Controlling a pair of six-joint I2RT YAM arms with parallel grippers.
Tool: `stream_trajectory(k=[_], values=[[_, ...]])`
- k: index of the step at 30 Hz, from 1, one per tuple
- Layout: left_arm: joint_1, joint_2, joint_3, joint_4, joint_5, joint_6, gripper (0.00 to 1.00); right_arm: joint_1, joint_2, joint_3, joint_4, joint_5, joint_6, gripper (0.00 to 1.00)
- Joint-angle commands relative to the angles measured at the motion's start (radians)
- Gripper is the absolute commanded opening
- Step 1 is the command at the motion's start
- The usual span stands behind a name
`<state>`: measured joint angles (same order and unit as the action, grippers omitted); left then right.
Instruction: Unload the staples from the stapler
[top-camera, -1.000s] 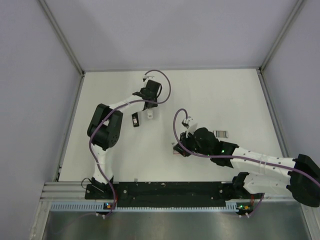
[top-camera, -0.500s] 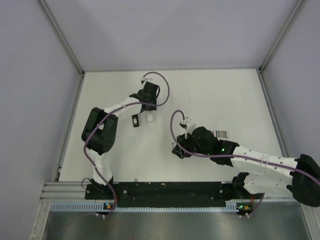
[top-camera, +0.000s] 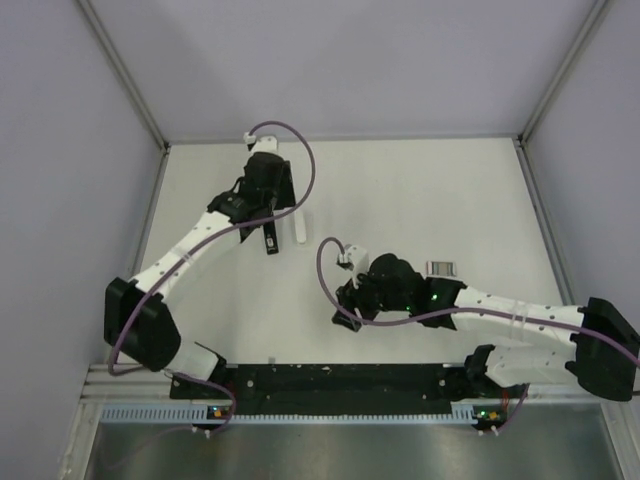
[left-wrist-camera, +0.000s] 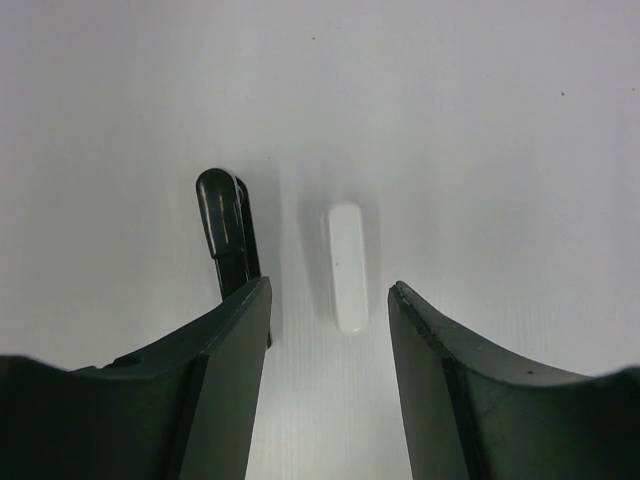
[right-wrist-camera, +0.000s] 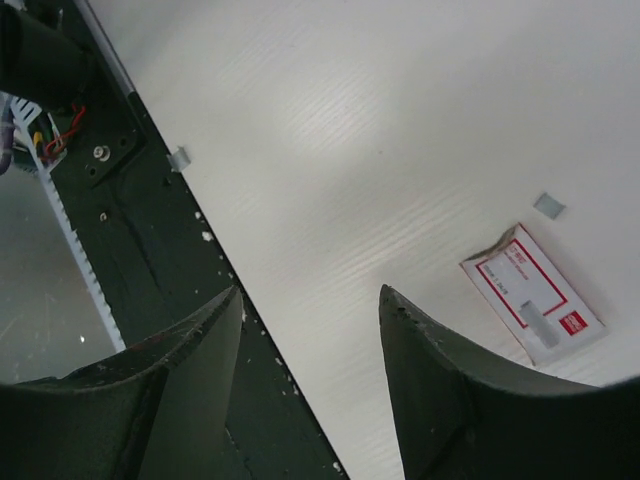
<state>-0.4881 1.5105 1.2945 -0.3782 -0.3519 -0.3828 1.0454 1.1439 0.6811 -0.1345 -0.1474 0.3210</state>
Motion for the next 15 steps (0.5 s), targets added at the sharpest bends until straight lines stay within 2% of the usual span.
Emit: stream_trajectory(k=[1, 2, 8, 9, 15], values=[[0.0, -0.191, -0.067, -0.071, 0.054, -0.031, 0.57, 0.063, 0.043, 0.084, 0.009, -0.073, -0.091, 0.58], [-0.001, -0.226, -0.086, -0.077, 0.066, -0.027, 0.61, 0.077, 0.053, 0.092, 0.009, -0.078, -0.102, 0.58], [-0.001, -0.465, -0.188, -0.189, 0.129, -0.011, 0.64, 0.146, 0.122, 0.141, 0.016, -0.167, -0.172, 0.6], [-0.001, -0.499, -0.214, -0.203, 0.148, -0.014, 0.7, 0.16, 0.143, 0.161, 0.015, -0.179, -0.186, 0.6], [-0.001, -0.691, -0.297, -0.26, 0.228, -0.045, 0.72, 0.237, 0.299, 0.277, -0.013, -0.176, -0.279, 0.61]])
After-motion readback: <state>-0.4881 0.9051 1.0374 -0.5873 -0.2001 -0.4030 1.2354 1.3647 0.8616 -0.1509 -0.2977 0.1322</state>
